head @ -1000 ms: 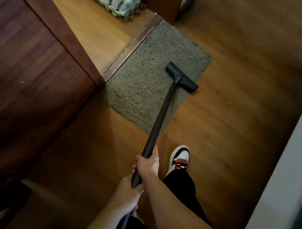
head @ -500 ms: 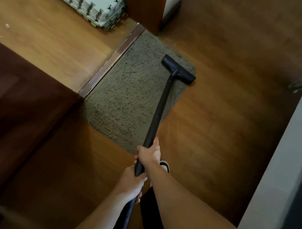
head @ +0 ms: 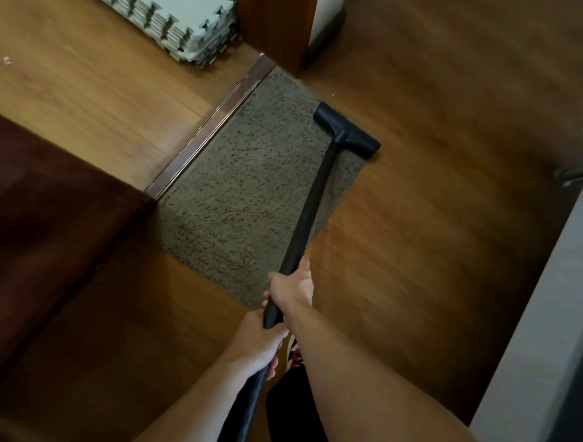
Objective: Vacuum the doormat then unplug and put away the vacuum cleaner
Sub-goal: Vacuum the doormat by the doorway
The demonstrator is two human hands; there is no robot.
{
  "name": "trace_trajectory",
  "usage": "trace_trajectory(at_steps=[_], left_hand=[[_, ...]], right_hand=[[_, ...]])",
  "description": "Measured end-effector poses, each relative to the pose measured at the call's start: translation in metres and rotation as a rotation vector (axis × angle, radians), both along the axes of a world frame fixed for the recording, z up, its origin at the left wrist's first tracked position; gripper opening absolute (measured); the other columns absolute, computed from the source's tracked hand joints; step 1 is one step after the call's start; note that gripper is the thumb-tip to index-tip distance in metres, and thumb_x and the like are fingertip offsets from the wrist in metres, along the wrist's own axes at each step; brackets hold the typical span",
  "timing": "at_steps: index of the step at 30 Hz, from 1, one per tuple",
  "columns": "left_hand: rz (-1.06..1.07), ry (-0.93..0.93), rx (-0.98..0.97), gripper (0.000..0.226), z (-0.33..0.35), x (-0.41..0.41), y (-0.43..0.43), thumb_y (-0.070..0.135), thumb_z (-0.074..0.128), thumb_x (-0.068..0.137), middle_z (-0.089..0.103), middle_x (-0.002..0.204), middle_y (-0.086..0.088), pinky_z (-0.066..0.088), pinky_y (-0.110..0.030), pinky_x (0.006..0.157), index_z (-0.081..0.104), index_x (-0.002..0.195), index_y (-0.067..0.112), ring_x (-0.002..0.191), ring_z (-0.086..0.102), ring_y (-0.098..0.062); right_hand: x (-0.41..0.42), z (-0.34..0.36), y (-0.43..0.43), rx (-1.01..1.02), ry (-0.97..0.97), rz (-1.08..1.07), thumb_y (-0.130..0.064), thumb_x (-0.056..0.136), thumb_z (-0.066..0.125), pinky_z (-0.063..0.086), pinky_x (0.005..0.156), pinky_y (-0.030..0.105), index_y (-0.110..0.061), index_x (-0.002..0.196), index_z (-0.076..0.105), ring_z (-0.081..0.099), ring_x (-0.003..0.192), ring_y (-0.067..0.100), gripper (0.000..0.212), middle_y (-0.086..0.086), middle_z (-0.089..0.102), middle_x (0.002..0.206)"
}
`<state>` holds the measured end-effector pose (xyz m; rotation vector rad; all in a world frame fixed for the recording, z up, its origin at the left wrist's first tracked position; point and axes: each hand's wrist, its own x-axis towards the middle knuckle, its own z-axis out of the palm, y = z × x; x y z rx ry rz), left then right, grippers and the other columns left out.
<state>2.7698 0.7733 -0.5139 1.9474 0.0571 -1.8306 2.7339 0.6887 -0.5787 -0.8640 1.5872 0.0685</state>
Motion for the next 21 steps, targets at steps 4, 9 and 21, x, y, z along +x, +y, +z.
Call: trace_trajectory(at_steps=[4, 9, 21], left_hand=[[0.026, 0.007, -0.009, 0.017, 0.002, -0.002, 0.013, 0.016, 0.059, 0.096, 0.048, 0.064, -0.007, 0.039, -0.026, 0.039, 0.055, 0.084, 0.004, 0.042, 0.044, -0.019], [0.051, 0.022, -0.009, 0.016, 0.011, -0.006, 0.058, 0.016, 0.060, 0.096, 0.049, 0.065, -0.007, 0.039, -0.026, 0.039, 0.057, 0.087, 0.003, 0.041, 0.044, -0.019], [-0.082, 0.016, 0.009, 0.021, 0.005, -0.005, 0.210, 0.011, 0.059, 0.095, 0.048, 0.053, -0.004, 0.037, -0.026, 0.039, 0.054, 0.077, 0.002, 0.036, 0.041, -0.016]], right_hand=[[0.000, 0.004, 0.010, -0.024, 0.021, 0.038, -0.007, 0.094, 0.058, 0.057, 0.053, 0.029, -0.029, 0.160, 0.018, 0.062, 0.047, 0.011, 0.080, 0.013, 0.066, 0.106], [-0.005, 0.014, 0.053, -0.022, 0.030, 0.074, -0.008, 0.096, 0.057, 0.055, 0.050, 0.027, -0.027, 0.158, 0.020, 0.062, 0.047, 0.011, 0.075, 0.014, 0.066, 0.109], [-0.012, 0.021, 0.211, 0.023, 0.021, -0.011, -0.006, 0.094, 0.058, 0.053, 0.049, 0.024, -0.032, 0.162, 0.011, 0.065, 0.055, 0.012, 0.087, 0.011, 0.066, 0.108]])
